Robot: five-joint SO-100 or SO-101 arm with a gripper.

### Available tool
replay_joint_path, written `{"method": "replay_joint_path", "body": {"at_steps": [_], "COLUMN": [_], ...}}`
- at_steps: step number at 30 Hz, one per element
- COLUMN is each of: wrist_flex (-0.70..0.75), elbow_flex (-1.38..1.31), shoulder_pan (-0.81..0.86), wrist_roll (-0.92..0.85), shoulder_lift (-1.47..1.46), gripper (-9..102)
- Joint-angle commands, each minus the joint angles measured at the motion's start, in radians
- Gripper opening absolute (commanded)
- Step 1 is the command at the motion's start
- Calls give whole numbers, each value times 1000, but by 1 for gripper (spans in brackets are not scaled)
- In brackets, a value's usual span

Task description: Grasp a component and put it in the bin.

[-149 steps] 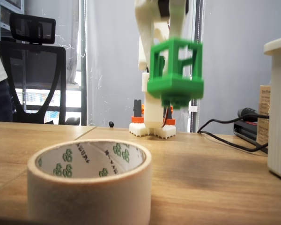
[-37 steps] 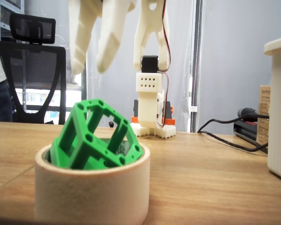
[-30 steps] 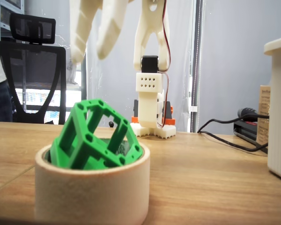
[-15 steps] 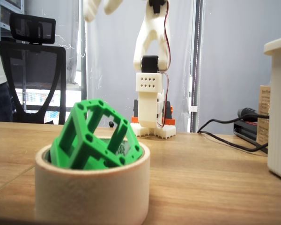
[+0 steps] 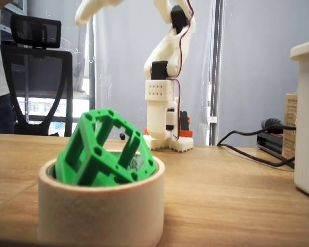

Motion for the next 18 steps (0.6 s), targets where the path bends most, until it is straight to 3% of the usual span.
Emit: {"method": "replay_joint_path", "body": {"at_steps": [1,9,18], "wrist_flex": [-15,-15,-15], "elbow_flex": [106,390,598], "shoulder_pan": [75,230,282], "wrist_roll": [-44,-279,-302], "shoulder_lift": [160,367,491], "gripper": [0,0,0]}}
